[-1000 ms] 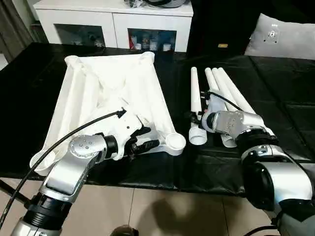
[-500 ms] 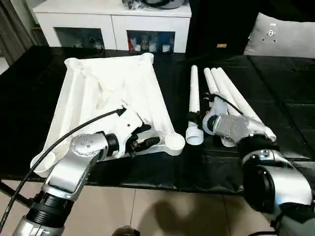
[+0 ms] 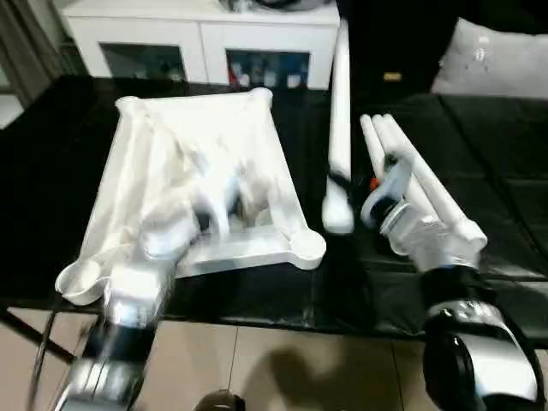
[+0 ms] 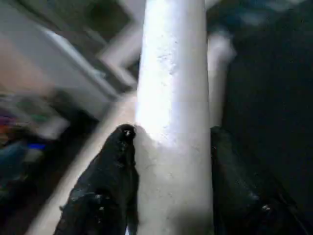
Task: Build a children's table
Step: Pick table leg
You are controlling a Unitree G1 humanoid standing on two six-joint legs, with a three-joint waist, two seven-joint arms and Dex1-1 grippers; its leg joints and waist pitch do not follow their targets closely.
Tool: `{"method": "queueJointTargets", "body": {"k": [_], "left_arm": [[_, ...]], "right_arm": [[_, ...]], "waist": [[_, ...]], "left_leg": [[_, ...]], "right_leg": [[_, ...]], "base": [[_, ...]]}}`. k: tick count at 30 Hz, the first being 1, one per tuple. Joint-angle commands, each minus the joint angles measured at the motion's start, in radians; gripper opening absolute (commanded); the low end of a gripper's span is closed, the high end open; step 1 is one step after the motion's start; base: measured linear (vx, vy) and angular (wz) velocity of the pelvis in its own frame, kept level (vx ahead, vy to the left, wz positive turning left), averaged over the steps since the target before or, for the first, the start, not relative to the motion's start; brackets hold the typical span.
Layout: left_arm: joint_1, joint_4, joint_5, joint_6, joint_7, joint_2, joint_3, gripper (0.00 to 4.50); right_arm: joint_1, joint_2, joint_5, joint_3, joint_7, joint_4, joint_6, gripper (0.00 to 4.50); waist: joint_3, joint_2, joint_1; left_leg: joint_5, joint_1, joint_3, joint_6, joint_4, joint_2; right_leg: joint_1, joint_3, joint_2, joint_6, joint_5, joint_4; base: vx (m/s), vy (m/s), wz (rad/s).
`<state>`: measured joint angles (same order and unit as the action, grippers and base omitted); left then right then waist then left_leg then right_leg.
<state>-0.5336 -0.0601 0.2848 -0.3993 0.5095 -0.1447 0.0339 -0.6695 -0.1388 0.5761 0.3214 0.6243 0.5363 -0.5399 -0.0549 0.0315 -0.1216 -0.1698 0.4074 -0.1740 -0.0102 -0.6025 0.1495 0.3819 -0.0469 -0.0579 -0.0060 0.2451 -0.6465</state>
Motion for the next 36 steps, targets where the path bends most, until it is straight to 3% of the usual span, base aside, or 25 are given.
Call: {"method": "queueJointTargets", "body": {"k": [1, 2, 3, 5, 7, 9, 10, 11, 12, 14, 16, 19, 20, 21, 23, 25, 29, 30, 33, 36], "left_arm": [[-0.038, -0.003, 0.111, -0.091, -0.040, 0.048, 0.054, 3.09], [-0.038, -0.003, 0.111, -0.091, -0.040, 0.048, 0.054, 3.22], [-0.074, -0.017, 0.181, -0.154, -0.056, 0.095, 0.083, 3.22], [-0.105, -0.038, 0.230, -0.194, -0.067, 0.138, 0.102, 3.40], [-0.136, -0.064, 0.271, -0.246, -0.075, 0.171, 0.117, 3.62], [-0.162, -0.075, 0.316, -0.292, -0.081, 0.199, 0.128, 3.73], [-0.164, -0.073, 0.322, -0.295, -0.080, 0.202, 0.129, 3.92], [-0.175, -0.059, 0.365, -0.316, -0.074, 0.220, 0.130, 3.95], [-0.177, -0.052, 0.378, -0.320, -0.068, 0.225, 0.129, 3.95], [-0.178, -0.045, 0.398, -0.327, -0.063, 0.235, 0.135, 3.95], [-0.178, -0.042, 0.410, -0.329, -0.062, 0.242, 0.141, 3.80], [-0.176, -0.032, 0.397, -0.310, -0.057, 0.241, 0.133, 3.60], [-0.170, -0.022, 0.367, -0.277, -0.050, 0.234, 0.111, 3.54], [-0.166, -0.015, 0.351, -0.257, -0.049, 0.228, 0.096, 3.41], [-0.156, -0.003, 0.284, -0.171, -0.106, 0.243, 0.075, 3.16], [-0.148, 0.006, 0.251, -0.123, -0.145, 0.263, 0.069, 3.10], [-0.130, 0.015, 0.180, -0.024, -0.203, 0.290, 0.051, 2.66], [-0.118, 0.022, 0.178, -0.009, -0.216, 0.307, 0.055, 2.63], [-0.103, 0.021, 0.173, -0.004, -0.210, 0.304, 0.036, 2.29], [-0.101, 0.014, 0.162, 0.010, -0.207, 0.304, 0.026, 2.11]], "right_arm": [[0.051, -0.018, 0.065, -0.013, 0.139, -0.105, -0.015, 1.89], [0.051, -0.018, 0.065, -0.013, 0.139, -0.105, -0.015, 1.89], [0.087, -0.028, 0.097, -0.020, 0.198, -0.162, -0.048, 1.89], [0.120, -0.034, 0.124, -0.027, 0.238, -0.211, -0.074, 1.89], [0.147, -0.036, 0.155, -0.034, 0.274, -0.259, -0.089, 1.89], [0.175, -0.036, 0.194, -0.044, 0.302, -0.319, -0.108, 1.89], [0.178, -0.036, 0.197, -0.045, 0.304, -0.324, -0.110, 1.89], [0.192, -0.032, 0.207, -0.056, 0.311, -0.357, -0.117, 1.89], [0.196, -0.031, 0.207, -0.060, 0.310, -0.365, -0.118, 1.89], [0.206, -0.027, 0.208, -0.065, 0.314, -0.382, -0.121, 1.89], [0.215, -0.024, 0.205, -0.070, 0.313, -0.398, -0.121, 1.89], [0.229, -0.023, 0.190, -0.088, 0.307, -0.416, -0.112, 1.88], [0.242, -0.026, 0.164, -0.112, 0.298, -0.433, -0.089, 1.88], [0.251, -0.028, 0.148, -0.127, 0.290, -0.446, -0.075, 1.88], [0.261, -0.017, 0.030, -0.185, 0.217, -0.462, 0.022, 1.88], [0.269, 0.004, -0.008, -0.202, 0.182, -0.477, 0.063, 1.88], [0.278, 0.041, -0.032, -0.205, 0.139, -0.480, 0.109, 1.88], [0.279, 0.059, -0.047, -0.213, 0.120, -0.467, 0.136, 1.88], [0.280, 0.076, -0.066, -0.235, 0.105, -0.452, 0.167, 1.88], [0.279, 0.084, -0.078, -0.243, 0.096, -0.448, 0.185, 1.88]], "waist": [[0.080, -0.010, -0.008], [0.081, -0.008, -0.013], [0.078, -0.013, -0.014], [0.075, -0.015, -0.025], [0.074, -0.016, -0.028], [0.071, -0.009, -0.033], [0.071, -0.011, -0.032], [0.072, 0.005, -0.035], [0.072, -0.005, -0.033], [0.072, -0.004, -0.032], [0.071, 0.003, -0.032], [0.072, 0.004, -0.029], [0.072, 0.012, -0.031], [0.072, 0.012, -0.030], [0.073, 0.015, -0.027], [0.071, 0.012, -0.027], [0.071, 0.017, -0.025], [0.071, 0.011, -0.025], [0.071, 0.017, -0.023], [0.071, 0.016, -0.022]], "left_leg": [[-0.050, -0.025, 0.026, 0.091, 0.050, 0.077], [-0.058, -0.027, 0.025, 0.091, 0.047, 0.080], [-0.061, -0.025, 0.029, 0.099, 0.049, 0.082], [-0.070, -0.026, 0.027, 0.099, 0.048, 0.082], [-0.083, -0.027, 0.028, 0.091, 0.051, 0.081], [-0.096, -0.026, 0.032, 0.081, 0.053, 0.083], [-0.100, -0.027, 0.032, 0.079, 0.055, 0.083], [-0.103, -0.027, 0.036, 0.069, 0.055, 0.085], [-0.109, -0.027, 0.035, 0.061, 0.057, 0.085], [-0.108, -0.025, 0.036, 0.059, 0.058, 0.083], [-0.118, -0.024, 0.037, 0.053, 0.058, 0.082], [-0.112, -0.023, 0.038, 0.053, 0.058, 0.081], [-0.113, -0.023, 0.039, 0.050, 0.058, 0.082], [-0.116, -0.022, 0.040, 0.047, 0.059, 0.083], [-0.112, -0.021, 0.042, 0.035, 0.061, 0.085], [-0.125, -0.021, 0.041, 0.034, 0.061, 0.083], [-0.142, -0.023, 0.042, 0.038, 0.064, 0.086], [-0.139, -0.022, 0.042, 0.037, 0.065, 0.088], [-0.139, -0.023, 0.041, 0.037, 0.065, 0.086], [-0.134, -0.021, 0.040, 0.043, 0.064, 0.085]], "right_leg": [[-0.048, 0.041, -0.098, -0.281, -0.214, 0.054], [-0.047, 0.041, -0.100, -0.283, -0.206, 0.055], [-0.045, 0.042, -0.100, -0.285, -0.176, 0.059], [-0.045, 0.043, -0.104, -0.287, -0.115, 0.065], [-0.043, 0.044, -0.102, -0.272, -0.058, 0.071], [-0.042, 0.046, -0.106, -0.256, -0.015, 0.077], [-0.042, 0.045, -0.105, -0.251, -0.006, 0.080], [-0.041, 0.046, -0.105, -0.248, -0.004, 0.079], [-0.041, 0.046, -0.104, -0.249, -0.013, 0.080], [-0.043, 0.046, -0.103, -0.248, -0.019, 0.080], [-0.044, 0.046, -0.105, -0.244, -0.012, 0.082], [-0.045, 0.046, -0.104, -0.234, -0.022, 0.084], [-0.045, 0.046, -0.105, -0.233, -0.022, 0.083], [-0.045, 0.046, -0.102, -0.221, -0.026, 0.086], [-0.044, 0.045, -0.102, -0.212, -0.052, 0.082], [-0.046, 0.047, -0.106, -0.203, -0.029, 0.086], [-0.042, 0.048, -0.104, -0.194, 0.004, 0.089], [-0.043, 0.048, -0.106, -0.196, -0.005, 0.086], [-0.039, 0.047, -0.102, -0.199, -0.017, 0.084], [-0.041, 0.048, -0.103, -0.197, -0.032, 0.085]], "base": [[0.000, 0.000, 0.00], [0.000, 0.000, 0.00], [0.000, 0.000, 0.00], [0.000, 0.000, 0.00], [0.000, 0.000, 0.00], [0.000, 0.000, 0.00], [0.000, 0.000, 0.00], [0.000, 0.000, 0.00], [0.000, 0.000, 0.00], [0.000, 0.000, 0.00], [0.000, 0.000, 0.00], [0.000, 0.000, 0.00], [0.000, 0.000, 0.00], [0.000, 0.000, 0.00], [0.000, 0.000, 0.00], [0.000, 0.000, 0.00], [0.000, 0.000, 0.00], [0.000, 0.000, 0.00], [0.000, 0.000, 0.00], [0.000, 0.000, 0.00]]}}
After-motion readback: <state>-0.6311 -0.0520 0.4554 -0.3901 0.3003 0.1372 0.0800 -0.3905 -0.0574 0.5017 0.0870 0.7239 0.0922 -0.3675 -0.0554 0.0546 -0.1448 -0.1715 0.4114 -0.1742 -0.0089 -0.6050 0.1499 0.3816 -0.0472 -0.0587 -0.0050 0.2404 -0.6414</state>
